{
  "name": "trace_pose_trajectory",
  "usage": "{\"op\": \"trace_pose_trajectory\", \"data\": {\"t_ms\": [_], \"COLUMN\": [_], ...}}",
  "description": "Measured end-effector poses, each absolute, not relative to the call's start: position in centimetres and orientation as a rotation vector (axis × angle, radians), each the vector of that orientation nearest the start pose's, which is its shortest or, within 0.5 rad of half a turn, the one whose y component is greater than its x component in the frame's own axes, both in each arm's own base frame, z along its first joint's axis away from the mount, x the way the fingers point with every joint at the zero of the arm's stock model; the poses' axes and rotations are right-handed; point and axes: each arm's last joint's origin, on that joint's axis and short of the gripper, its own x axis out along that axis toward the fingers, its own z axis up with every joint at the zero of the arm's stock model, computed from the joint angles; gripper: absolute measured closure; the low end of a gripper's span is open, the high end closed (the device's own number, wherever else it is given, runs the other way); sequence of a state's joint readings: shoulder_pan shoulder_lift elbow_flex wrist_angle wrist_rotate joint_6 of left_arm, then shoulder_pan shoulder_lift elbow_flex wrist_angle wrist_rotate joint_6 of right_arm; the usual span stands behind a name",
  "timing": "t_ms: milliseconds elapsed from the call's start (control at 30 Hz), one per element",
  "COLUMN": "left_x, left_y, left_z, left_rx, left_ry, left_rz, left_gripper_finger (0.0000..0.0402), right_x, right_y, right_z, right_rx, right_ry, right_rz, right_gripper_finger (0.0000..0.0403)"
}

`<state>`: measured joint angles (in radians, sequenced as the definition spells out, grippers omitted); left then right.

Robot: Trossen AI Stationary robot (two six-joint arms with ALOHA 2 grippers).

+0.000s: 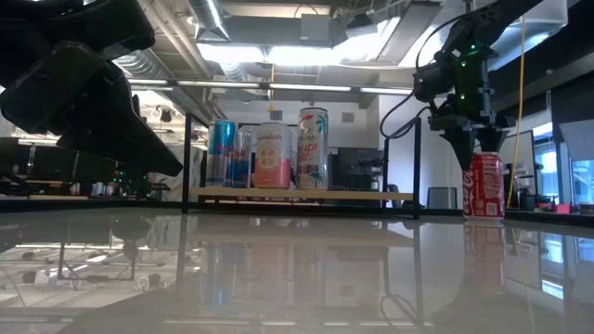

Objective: Place canned beverage on shelf
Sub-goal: Put the top red soda can on the shelf

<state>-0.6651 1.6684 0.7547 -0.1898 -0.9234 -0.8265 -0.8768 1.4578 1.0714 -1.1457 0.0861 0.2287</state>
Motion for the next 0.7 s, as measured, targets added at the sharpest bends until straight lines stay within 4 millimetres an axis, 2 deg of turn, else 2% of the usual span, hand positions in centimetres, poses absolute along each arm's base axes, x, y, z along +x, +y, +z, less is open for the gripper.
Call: {"op": "trace_pose_trajectory", "data": {"t_ms": [333, 433, 567, 700], "left_x": [23.6, 23.6, 23.6, 23.6], "left_y": [-15.6, -15.6, -15.6, -15.6], "left_z": [13.3, 13.3, 13.3, 13.3], "left_rx": [0.003, -0.008, -0.011, -0.011], "left_ry": [0.604, 0.615, 0.615, 0.614], "left_rz": [0.504, 0.492, 0.49, 0.489], "left_gripper_finger": [0.0083, 0.0083, 0.0083, 0.0083], "right_x": [15.3, 15.2, 14.9, 14.6], "right_y": [-19.0, -18.8, -18.2, -17.9], "right_z": [23.2, 22.8, 21.7, 20.9], "right_rx": [0.76, 0.77, 0.832, 0.844], "right_ry": [1.39, 1.402, 1.439, 1.467], "right_rz": [-0.984, -0.999, -0.936, -0.935], "right_gripper_finger": [0.0082, 0.0059, 0.0024, 0.0005]}}
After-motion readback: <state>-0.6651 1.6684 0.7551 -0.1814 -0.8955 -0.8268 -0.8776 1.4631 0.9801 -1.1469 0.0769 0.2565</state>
